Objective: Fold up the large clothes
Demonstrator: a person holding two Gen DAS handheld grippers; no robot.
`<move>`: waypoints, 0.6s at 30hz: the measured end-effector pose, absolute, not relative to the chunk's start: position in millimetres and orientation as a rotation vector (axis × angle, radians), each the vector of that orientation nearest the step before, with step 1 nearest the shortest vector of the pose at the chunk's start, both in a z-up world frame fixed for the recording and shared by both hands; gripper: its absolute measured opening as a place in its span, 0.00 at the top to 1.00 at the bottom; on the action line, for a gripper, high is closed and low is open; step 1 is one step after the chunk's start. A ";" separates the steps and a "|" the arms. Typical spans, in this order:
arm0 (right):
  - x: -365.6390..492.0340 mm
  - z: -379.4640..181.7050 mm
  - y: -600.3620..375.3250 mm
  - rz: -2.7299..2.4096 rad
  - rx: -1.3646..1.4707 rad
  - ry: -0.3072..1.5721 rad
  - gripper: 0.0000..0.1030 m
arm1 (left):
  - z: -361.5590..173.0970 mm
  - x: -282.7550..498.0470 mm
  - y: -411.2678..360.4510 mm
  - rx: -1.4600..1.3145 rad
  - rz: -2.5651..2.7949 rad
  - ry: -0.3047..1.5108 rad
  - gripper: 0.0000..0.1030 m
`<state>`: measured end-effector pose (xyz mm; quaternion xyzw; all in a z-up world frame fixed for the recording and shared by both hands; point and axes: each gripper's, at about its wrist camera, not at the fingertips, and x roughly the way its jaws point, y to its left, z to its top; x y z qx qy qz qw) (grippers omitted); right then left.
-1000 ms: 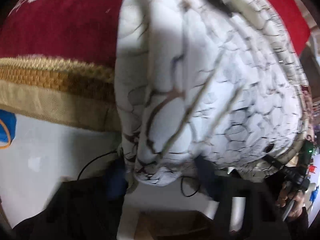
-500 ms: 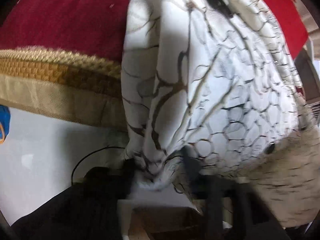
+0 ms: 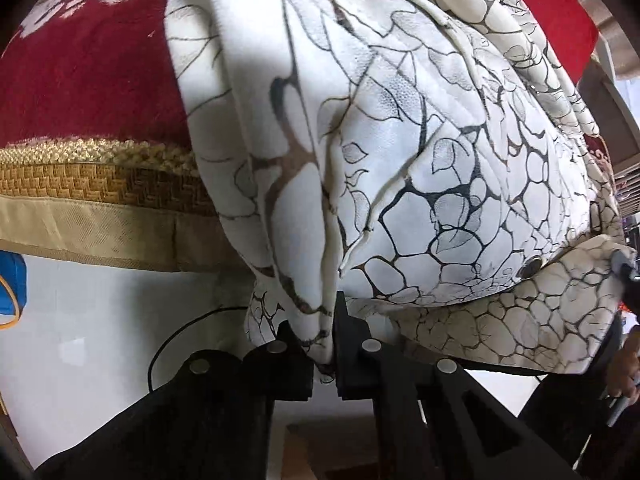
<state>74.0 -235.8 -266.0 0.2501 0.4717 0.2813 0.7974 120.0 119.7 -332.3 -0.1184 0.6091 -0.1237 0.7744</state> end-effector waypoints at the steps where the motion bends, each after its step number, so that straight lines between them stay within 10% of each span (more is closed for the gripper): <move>1: 73.7 -271.8 -240.4 0.592 0.546 1.019 0.88 | -332.8 119.9 121.7 -0.260 -0.267 1.320 0.93; 4: 77.0 -280.3 -250.1 0.565 0.563 1.051 0.88 | -336.1 121.2 128.8 -0.252 -0.238 1.338 0.87; 6: 80.3 -288.8 -252.7 0.535 0.561 1.088 0.87 | -345.5 126.2 129.3 -0.242 -0.214 1.385 0.37; 8: 81.3 -296.7 -252.5 0.530 0.592 1.137 0.86 | -350.3 127.4 128.5 -0.228 -0.193 1.406 0.26; 11: 82.9 -313.7 -251.1 0.498 0.619 1.227 0.69 | -351.2 128.3 126.1 -0.188 -0.198 1.393 0.26; 14: 82.4 -331.0 -253.8 0.444 0.652 1.294 0.39 | -348.4 128.8 125.8 -0.170 -0.187 1.371 0.75; 18: 83.1 -345.9 -262.5 0.398 0.672 1.271 0.39 | -342.6 130.0 133.4 -0.201 -0.195 1.360 0.90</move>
